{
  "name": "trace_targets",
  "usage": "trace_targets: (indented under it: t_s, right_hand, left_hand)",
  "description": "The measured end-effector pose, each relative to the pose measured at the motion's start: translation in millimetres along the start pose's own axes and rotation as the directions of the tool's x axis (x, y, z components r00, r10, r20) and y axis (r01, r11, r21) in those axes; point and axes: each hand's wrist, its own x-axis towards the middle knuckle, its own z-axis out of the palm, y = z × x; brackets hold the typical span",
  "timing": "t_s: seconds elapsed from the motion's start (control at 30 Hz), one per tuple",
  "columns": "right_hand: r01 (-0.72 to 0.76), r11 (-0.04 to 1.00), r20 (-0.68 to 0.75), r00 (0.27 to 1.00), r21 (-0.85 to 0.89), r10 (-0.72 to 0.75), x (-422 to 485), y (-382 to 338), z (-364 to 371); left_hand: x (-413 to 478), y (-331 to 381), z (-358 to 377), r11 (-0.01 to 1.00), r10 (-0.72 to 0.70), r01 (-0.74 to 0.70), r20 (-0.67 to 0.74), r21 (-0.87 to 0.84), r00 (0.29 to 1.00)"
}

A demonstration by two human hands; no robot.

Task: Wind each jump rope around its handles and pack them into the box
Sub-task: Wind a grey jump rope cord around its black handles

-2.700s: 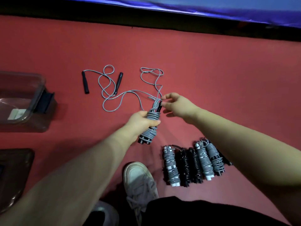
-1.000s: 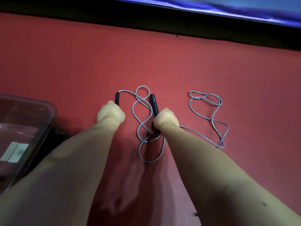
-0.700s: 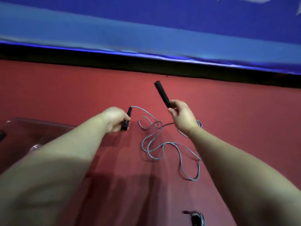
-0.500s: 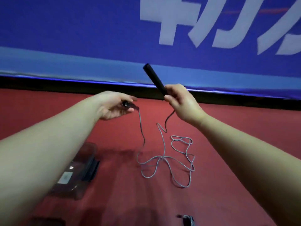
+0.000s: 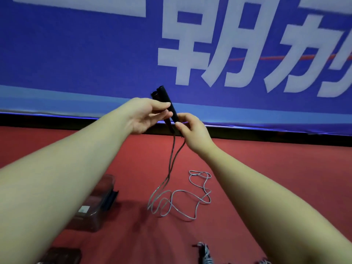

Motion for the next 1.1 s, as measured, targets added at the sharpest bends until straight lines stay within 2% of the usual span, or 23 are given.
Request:
trace_targets:
  t_s: [0.1, 0.2, 0.33, 0.4, 0.5, 0.63, 0.77, 0.9, 0.97, 1.0, 1.03, 1.07, 1.1]
  right_hand:
    - [-0.052, 0.995, -0.024, 0.998, 0.083, 0.054, -9.5, -2.9, -4.0]
    - [-0.075, 0.987, -0.033, 0.996, 0.139, 0.08, -17.7, -1.2, -13.0]
    - [-0.08, 0.981, -0.002, 0.997, 0.179, 0.081, -27.1, 3.8, -28.5]
    - [-0.083, 0.978, 0.006, 0.997, 0.193, 0.083, -30.8, 10.1, -33.6]
    - [-0.078, 0.975, 0.013, 0.997, 0.208, 0.076, -34.5, 21.6, -36.7]
    - [-0.047, 0.988, 0.035, 0.999, 0.148, 0.042, -35.2, 31.9, -34.2]
    - [-0.127, 0.981, 0.171, 0.98, 0.146, 0.101, -38.7, 39.1, -24.5]
    - [-0.167, 0.956, 0.244, 0.964, 0.24, 0.107, -37.3, 41.6, -17.2]
    - [-0.156, 0.978, 0.262, 0.958, 0.137, 0.116, -32.5, 41.7, -20.2]
    - [-0.115, 0.993, 0.275, 0.956, 0.026, 0.104, -29.7, 41.0, -23.9]
    - [-0.056, 0.993, 0.301, 0.95, -0.103, 0.085, -27.8, 40.9, -27.9]
    - [0.014, 0.971, 0.341, 0.937, -0.237, 0.07, -26.3, 41.3, -32.0]
    - [0.083, 0.928, 0.387, 0.919, -0.363, 0.069, -25.7, 41.3, -34.8]
  left_hand:
    - [-5.7, -9.8, 12.2, 0.99, 0.103, -0.097, -0.061, 0.1, 0.993]
    - [-7.5, -18.7, 21.3, 0.978, 0.148, -0.135, -0.077, 0.158, 0.986]
    - [-3.9, -33.2, 27.7, 0.887, 0.258, -0.203, -0.081, 0.416, 0.963]
    - [-6.7, -38.7, 34.7, 0.89, 0.289, -0.237, -0.082, 0.389, 0.954]
    - [-10.0, -46.9, 42.6, 0.937, 0.251, -0.229, -0.053, 0.264, 0.966]
    - [-14.0, -52.3, 45.0, 0.962, 0.247, -0.239, -0.045, 0.133, 0.968]
    - [-13.0, -45.4, 43.7, 0.968, 0.245, -0.24, -0.072, 0.072, 0.967]
    - [-6.1, -40.6, 42.8, 0.977, 0.214, -0.214, -0.088, 0.015, 0.973]
    - [-0.5, -42.3, 32.7, 0.987, 0.161, -0.162, -0.1, -0.001, 0.982]
    - [2.4, -42.4, 24.0, 0.988, 0.152, -0.149, -0.11, 0.036, 0.982]
    - [5.2, -42.8, 13.0, 0.976, 0.175, -0.153, -0.137, 0.155, 0.975]
    - [7.3, -42.9, 0.0, 0.909, 0.237, -0.162, -0.158, 0.384, 0.959]
    - [6.7, -41.8, -13.5, 0.708, 0.328, -0.151, -0.132, 0.69, 0.935]
